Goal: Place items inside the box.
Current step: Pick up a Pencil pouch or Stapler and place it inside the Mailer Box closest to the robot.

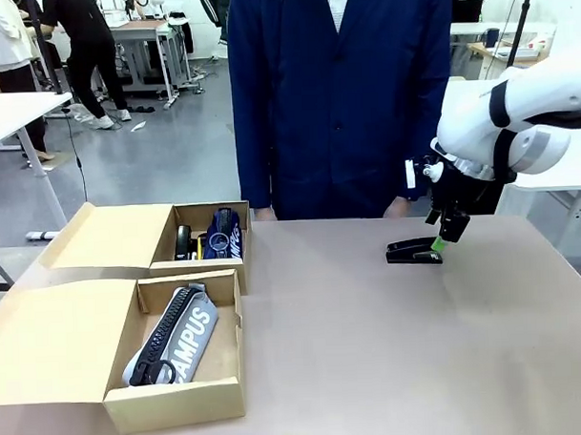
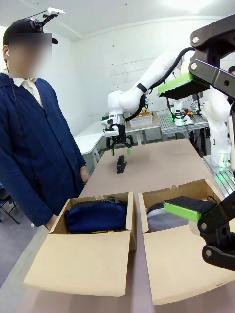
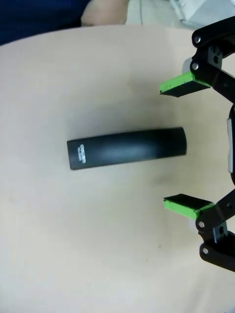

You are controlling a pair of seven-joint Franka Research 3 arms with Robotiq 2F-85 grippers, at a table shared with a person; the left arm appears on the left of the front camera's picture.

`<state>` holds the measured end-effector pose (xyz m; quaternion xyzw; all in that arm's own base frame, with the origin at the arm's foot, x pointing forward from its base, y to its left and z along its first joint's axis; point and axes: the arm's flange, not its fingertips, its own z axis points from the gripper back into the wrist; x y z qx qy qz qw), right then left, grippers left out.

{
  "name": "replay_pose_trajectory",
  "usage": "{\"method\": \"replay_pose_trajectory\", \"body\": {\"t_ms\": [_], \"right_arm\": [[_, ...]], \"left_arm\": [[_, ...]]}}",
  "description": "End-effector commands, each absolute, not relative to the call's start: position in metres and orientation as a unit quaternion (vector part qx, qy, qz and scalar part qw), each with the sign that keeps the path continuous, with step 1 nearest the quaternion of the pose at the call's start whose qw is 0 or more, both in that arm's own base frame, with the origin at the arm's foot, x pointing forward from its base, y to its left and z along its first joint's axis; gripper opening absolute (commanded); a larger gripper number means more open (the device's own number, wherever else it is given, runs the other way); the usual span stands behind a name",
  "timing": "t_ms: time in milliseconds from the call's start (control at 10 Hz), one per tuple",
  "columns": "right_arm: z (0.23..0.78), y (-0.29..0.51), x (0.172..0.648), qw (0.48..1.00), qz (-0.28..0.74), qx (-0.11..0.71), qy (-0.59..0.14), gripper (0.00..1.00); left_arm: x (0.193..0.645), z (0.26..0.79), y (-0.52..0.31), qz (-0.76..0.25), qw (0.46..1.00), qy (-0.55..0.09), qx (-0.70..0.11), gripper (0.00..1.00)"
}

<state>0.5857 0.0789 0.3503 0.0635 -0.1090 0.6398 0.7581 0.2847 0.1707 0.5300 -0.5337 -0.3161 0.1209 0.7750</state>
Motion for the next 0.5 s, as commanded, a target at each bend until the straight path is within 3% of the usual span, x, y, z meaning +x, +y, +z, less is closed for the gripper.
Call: {"method": "replay_pose_trajectory", "body": {"t_ms": [0,400], "right_arm": [[0.339,0.08,0.604,0.743,0.657,0.058,-0.113,1.0],[0.318,0.091,0.61,0.747,0.656,0.068,-0.084,1.0]], "left_arm": [[0.285,0.531,0.17,0.113,0.769,-0.326,-0.539,1.0],[0.285,0.531,0.17,0.113,0.769,-0.326,-0.539,1.0]]}}
